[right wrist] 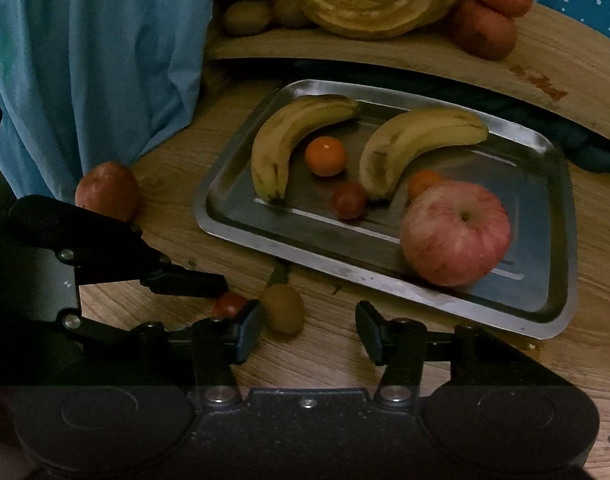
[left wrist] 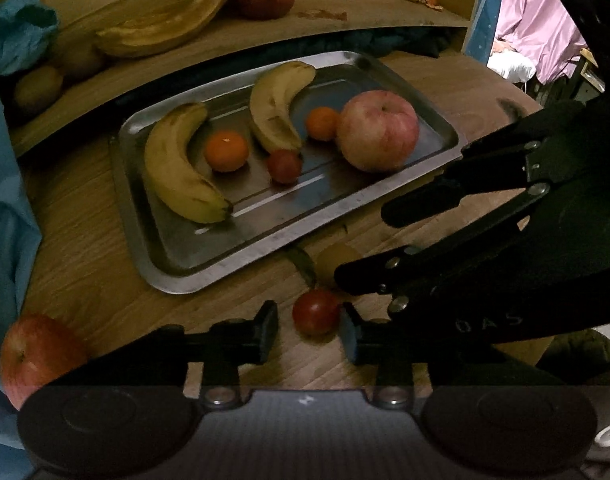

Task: Organize fruits
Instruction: 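Close the left gripper on the cherry tomato while the right gripper lowers onto the kiwi, then carry the tomato with the left gripper over the tray while the right gripper carries the kiwi there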

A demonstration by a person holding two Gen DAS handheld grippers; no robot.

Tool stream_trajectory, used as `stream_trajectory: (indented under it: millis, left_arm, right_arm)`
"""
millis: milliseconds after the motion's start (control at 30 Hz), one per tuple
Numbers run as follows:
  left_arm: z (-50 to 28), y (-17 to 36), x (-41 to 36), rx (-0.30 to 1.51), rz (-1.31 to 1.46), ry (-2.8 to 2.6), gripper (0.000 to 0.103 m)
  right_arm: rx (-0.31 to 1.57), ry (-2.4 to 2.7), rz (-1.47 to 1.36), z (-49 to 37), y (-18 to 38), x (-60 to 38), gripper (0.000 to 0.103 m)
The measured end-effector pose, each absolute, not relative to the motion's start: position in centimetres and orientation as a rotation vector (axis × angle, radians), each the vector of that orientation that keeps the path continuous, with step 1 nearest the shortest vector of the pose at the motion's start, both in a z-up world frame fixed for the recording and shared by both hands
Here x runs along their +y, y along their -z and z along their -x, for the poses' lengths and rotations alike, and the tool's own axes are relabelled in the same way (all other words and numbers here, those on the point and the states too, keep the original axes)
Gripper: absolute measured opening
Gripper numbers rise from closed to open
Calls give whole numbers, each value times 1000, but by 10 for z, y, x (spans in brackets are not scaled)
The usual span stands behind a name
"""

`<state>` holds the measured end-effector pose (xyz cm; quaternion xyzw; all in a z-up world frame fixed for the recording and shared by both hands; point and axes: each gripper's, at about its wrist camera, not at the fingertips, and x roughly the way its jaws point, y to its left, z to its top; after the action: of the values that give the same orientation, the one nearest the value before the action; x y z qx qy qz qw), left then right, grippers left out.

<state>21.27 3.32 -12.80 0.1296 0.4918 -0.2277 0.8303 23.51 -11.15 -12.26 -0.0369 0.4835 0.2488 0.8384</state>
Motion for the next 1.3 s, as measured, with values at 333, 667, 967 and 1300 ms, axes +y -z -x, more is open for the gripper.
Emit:
stream_trajectory:
  millis: [333,667,967,1300]
  left_arm:
    - [-217,127,45,1040,-275,482,25]
    - [-222,126,59,1040,-276,455,25]
    - [-225,125,70,1052,-263,434,25]
    - [-228,124,74,1060,-246,397,25]
  right_arm:
    - [1026,-520,60,-242,124,-102,51]
    - [1038,-504,49,-246,127,-97,51]
    - [1057,-483,44,-237,130,-98,51]
    - [1044,-504,115,-238,131,-88,35]
